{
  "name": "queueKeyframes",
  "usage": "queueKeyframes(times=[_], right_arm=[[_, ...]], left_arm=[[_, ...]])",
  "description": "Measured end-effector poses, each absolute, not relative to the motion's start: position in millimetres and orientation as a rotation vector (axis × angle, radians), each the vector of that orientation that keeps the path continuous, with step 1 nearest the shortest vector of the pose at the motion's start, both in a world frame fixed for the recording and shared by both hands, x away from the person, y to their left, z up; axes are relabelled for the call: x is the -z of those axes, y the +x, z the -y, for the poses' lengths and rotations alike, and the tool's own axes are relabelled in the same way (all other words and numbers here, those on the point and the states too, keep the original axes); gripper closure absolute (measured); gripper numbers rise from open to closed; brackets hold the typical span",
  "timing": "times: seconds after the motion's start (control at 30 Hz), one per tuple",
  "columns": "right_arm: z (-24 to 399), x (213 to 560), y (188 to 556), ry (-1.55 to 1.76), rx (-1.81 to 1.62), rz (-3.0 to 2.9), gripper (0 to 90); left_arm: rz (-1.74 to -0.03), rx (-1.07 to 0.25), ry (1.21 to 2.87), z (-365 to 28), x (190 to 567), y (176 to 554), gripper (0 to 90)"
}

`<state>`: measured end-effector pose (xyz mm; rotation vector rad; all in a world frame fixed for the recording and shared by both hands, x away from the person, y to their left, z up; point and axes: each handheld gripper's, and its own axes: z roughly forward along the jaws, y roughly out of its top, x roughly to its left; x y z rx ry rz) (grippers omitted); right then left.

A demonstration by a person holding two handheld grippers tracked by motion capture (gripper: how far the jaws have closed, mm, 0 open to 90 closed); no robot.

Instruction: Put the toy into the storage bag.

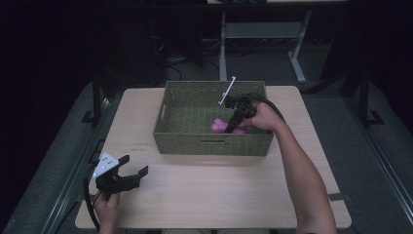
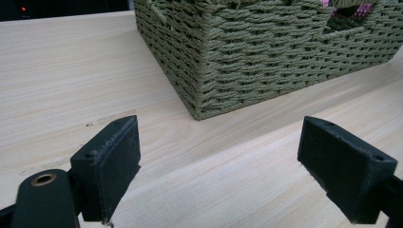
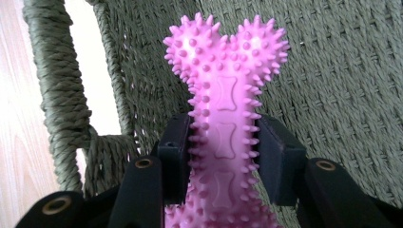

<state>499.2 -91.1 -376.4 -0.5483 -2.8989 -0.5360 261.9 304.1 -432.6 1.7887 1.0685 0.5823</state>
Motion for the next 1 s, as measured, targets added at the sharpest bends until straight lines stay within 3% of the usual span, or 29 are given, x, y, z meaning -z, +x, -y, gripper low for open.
queueKeyframes(times=[0.4, 1.0], right_arm=[[91.0, 377.4, 500.3, -0.558, 0.546, 2.892, 56.9], [101.0, 359.4, 494.5, -0.605, 0.621, 2.888, 46.7]], left_arm=[[-1.069, -0.582, 1.789, -304.3, 432.6, 262.0, 13.7], [-1.070, -0.578, 1.788, -304.0, 432.8, 261.7, 13.7]])
